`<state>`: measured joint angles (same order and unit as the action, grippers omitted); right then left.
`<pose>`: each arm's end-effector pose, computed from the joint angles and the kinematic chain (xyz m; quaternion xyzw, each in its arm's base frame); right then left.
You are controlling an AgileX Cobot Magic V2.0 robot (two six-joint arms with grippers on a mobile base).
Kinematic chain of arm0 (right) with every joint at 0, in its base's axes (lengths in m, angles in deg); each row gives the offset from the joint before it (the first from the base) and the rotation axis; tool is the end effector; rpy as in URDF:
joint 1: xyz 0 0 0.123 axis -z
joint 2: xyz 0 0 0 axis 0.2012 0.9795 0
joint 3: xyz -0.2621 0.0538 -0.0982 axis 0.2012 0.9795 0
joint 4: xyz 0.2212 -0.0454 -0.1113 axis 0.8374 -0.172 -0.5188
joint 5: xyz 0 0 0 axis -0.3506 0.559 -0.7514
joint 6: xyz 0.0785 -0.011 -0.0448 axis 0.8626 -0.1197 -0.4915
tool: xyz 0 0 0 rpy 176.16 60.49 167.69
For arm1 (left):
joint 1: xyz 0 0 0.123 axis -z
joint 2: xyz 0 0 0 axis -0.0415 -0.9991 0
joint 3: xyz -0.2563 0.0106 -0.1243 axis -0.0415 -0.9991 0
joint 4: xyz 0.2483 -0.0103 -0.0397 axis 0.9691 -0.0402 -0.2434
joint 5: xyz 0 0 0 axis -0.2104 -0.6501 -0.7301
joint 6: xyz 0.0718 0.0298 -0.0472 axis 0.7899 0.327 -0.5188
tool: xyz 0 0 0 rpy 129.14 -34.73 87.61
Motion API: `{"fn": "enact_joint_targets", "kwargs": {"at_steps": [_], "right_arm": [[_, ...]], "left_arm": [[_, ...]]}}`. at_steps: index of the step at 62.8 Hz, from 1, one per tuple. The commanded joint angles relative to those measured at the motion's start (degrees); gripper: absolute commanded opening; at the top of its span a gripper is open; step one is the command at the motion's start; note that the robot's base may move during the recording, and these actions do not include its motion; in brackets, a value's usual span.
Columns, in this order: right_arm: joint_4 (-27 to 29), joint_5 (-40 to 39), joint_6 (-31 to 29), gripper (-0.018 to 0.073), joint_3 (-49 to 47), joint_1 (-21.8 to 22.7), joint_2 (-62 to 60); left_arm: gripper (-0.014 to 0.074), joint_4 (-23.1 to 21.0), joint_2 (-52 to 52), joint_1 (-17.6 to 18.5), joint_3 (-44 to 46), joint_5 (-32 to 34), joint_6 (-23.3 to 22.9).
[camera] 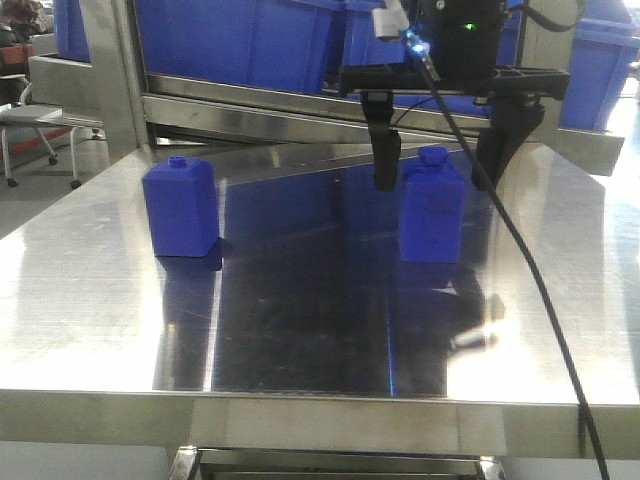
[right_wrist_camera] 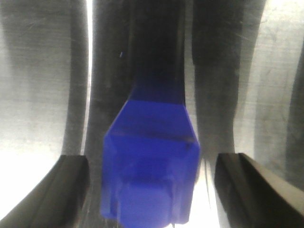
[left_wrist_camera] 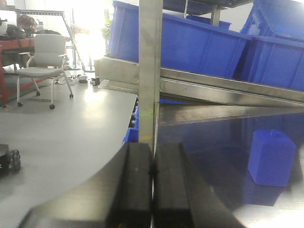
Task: Pick and sort blue part to right shelf
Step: 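Lower the right gripper onto the nearer blue part and close it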
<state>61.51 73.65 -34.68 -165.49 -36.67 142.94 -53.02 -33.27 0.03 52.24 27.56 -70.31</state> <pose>0.3835 0.1793 0.2571 0.0180 0.9950 0.0434 0.0886 0.0559 -0.0025 0.2092 0.0067 0.6825 -0.0244 0.7305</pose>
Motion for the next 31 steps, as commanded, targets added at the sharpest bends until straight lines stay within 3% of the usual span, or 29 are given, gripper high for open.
{"fn": "enact_joint_targets", "kwargs": {"at_steps": [1,31], "right_arm": [[0.0,-1.3,0.3,0.0614,-1.7,0.0,-1.7],[0.0,-1.7,0.8,0.0613,-1.7,0.0,0.4]], "left_arm": [[0.0133,-0.1,1.3,0.5,-1.3,4.9,0.0],[0.0133,-0.1,1.3,0.5,-1.3,4.9,0.0]]}}
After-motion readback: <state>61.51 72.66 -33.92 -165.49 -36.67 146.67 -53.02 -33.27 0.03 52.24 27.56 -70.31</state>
